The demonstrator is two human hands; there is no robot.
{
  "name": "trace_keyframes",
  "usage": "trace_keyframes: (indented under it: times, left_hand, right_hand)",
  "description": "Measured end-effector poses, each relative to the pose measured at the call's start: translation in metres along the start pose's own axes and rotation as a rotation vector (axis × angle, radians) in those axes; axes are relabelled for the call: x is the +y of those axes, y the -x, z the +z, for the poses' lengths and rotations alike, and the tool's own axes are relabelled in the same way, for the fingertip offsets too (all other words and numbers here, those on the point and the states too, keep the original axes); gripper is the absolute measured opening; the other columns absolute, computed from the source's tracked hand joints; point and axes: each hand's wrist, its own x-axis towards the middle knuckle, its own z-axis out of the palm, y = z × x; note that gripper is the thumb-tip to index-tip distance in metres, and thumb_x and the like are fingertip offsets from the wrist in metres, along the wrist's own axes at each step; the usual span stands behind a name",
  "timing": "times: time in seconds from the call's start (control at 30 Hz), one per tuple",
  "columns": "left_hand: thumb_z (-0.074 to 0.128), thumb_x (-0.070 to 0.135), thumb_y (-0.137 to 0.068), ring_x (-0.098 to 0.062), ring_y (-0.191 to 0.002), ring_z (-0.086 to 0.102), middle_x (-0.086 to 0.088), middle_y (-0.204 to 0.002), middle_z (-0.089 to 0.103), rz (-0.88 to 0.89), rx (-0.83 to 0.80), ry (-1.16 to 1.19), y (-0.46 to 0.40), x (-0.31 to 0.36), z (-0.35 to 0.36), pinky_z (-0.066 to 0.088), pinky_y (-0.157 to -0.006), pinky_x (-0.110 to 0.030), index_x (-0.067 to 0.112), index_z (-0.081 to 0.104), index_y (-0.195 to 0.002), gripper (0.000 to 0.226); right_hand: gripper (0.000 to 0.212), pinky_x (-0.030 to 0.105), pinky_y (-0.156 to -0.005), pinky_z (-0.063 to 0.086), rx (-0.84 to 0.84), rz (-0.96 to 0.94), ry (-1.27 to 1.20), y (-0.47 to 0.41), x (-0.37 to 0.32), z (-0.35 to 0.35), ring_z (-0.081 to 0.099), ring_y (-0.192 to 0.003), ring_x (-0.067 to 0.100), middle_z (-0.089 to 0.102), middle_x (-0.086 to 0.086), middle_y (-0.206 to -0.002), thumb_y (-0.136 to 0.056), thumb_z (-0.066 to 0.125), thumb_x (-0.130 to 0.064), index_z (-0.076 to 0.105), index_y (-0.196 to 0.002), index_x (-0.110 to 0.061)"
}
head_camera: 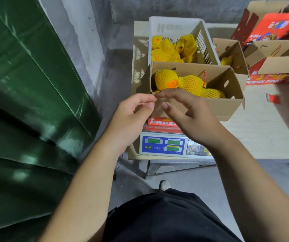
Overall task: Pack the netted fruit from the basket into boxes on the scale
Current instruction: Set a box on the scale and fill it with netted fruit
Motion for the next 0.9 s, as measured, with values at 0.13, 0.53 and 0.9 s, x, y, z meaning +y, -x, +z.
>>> trace_keyframes:
  times: [0.13, 0.53, 0.9]
  left_hand:
    - [0.058, 0.032, -0.105, 0.003, -0.097, 0.072, 0.022, -0.108, 0.075, -0.001, -0.001, 0.016, -0.005, 0.001, 0.003, 0.054, -0.064, -0.009, 0.043, 0.072, -0.114, 0.02]
    - [0.058, 0.032, -0.104, -0.003, -0.106, 0.07, 0.02, -0.114, 0.075, 0.116, -0.042, -0.01, -0.09, 0.028, 0.026, 0.051, -0.088, -0.028, 0.046, 0.071, -0.116, 0.023]
    - [0.059, 0.028, -0.106, -0.01, -0.097, 0.071, 0.017, -0.113, 0.074, 0.164, -0.2, -0.435, -0.342, 0.041, 0.053, 0.055, -0.085, -0.032, 0.034, 0.073, -0.117, 0.019]
  right_hand:
    - [0.03, 0.037, -0.101, 0.051, -0.002, 0.02, -0.02, -0.002, 0.004, 0.0, 0.06, -0.122, 0.01, 0.068, -0.003, -0.128, -0.105, 0.06, -0.017, 0.067, -0.134, -0.014]
    - [0.036, 0.021, -0.106, 0.044, 0.044, 0.019, -0.087, -0.059, 0.038, -0.045, 0.057, -0.128, 0.002, 0.066, -0.008, -0.135, -0.104, 0.062, -0.016, 0.063, -0.139, -0.016]
    - [0.035, 0.036, -0.093, 0.056, -0.038, 0.187, -0.165, -0.225, 0.185, -0.133, 0.066, -0.108, 0.005, 0.07, -0.003, -0.124, -0.102, 0.054, -0.013, 0.064, -0.134, -0.018]
